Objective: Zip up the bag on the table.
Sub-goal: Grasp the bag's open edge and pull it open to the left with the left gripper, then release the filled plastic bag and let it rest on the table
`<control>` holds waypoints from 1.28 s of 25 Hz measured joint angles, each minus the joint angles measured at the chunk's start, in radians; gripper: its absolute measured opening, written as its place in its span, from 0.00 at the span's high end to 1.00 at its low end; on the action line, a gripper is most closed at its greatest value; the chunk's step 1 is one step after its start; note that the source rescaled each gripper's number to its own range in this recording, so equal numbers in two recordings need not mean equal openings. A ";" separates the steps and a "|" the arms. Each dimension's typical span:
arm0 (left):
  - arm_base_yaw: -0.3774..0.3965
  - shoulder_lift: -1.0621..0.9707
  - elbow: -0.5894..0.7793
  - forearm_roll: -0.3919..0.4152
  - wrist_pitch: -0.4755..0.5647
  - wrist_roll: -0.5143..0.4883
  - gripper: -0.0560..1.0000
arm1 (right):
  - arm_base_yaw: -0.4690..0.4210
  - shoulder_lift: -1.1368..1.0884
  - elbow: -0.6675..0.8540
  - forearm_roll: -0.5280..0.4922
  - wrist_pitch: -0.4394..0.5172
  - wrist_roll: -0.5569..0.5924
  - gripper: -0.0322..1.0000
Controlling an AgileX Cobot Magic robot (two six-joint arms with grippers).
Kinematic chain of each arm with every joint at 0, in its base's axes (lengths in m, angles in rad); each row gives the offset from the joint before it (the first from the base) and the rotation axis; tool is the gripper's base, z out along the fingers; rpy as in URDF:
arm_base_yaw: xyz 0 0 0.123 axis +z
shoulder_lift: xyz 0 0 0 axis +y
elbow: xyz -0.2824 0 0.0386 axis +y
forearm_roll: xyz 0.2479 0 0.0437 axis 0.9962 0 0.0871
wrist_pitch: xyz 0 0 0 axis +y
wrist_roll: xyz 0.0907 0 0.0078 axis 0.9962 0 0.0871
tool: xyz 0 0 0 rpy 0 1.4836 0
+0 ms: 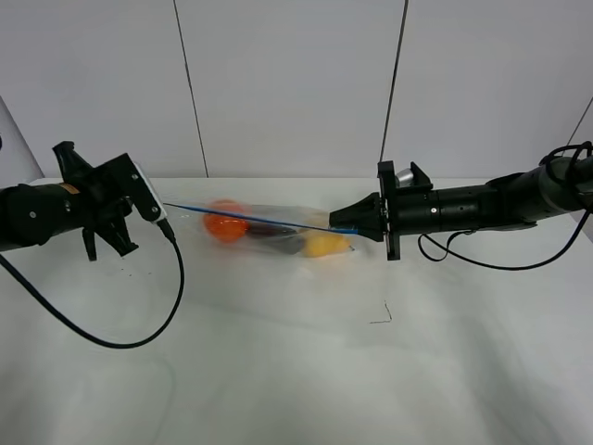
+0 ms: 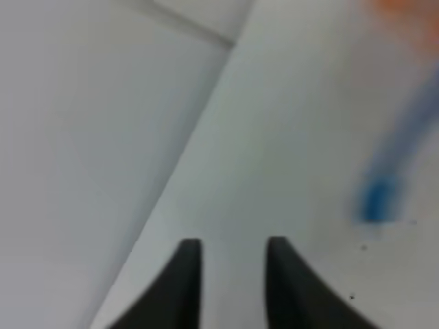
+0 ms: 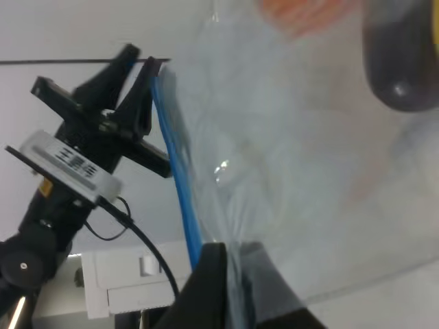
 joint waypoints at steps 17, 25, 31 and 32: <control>0.119 0.000 0.000 -0.013 -0.009 -0.223 0.07 | 0.000 0.000 0.000 -0.002 0.000 0.000 0.97; 0.121 0.000 0.000 -0.013 -0.009 -0.343 0.02 | 0.000 0.000 0.000 -0.002 0.000 0.000 0.97; 0.121 0.000 0.000 -0.133 0.000 -0.712 0.02 | 0.000 0.000 0.000 0.014 0.000 0.000 0.97; 0.121 0.000 0.000 -0.158 0.019 -0.747 0.02 | 0.000 0.000 0.000 0.019 0.000 0.000 0.97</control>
